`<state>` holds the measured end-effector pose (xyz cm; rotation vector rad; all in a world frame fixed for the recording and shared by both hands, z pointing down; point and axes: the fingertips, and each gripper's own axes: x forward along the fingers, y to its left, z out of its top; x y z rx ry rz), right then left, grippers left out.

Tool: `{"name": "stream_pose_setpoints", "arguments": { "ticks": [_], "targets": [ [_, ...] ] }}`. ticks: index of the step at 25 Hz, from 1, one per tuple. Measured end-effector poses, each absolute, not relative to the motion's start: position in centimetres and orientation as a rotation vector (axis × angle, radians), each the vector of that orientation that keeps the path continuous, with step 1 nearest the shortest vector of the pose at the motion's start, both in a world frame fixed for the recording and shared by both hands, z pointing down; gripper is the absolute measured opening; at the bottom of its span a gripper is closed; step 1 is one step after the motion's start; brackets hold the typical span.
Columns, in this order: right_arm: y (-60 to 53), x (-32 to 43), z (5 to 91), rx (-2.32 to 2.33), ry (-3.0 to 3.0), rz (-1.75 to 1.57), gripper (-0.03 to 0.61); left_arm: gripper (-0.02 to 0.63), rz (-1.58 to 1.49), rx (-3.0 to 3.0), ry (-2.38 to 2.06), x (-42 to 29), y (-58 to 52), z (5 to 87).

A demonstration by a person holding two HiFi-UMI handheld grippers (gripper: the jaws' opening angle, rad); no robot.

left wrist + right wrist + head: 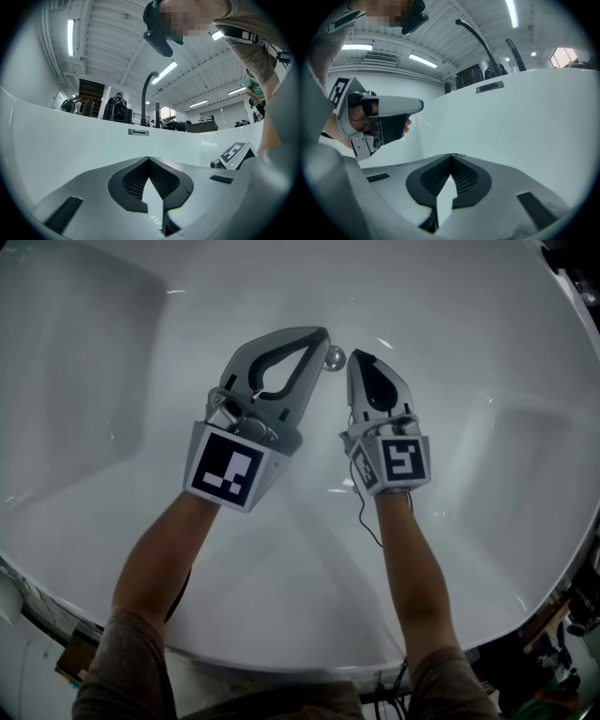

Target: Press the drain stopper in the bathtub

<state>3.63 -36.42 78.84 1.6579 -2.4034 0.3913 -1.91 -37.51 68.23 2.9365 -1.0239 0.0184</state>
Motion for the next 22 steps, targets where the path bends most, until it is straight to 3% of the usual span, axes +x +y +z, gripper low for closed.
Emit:
{"name": "stream_pose_setpoints", "arguments": {
  "ticks": [22],
  "targets": [
    [-39.2, 5.1, 98.1, 1.428, -2.1, 0.641, 0.0, 0.0, 0.088, 2.887, -1.005, -1.0, -38.0, 73.5]
  ]
}}
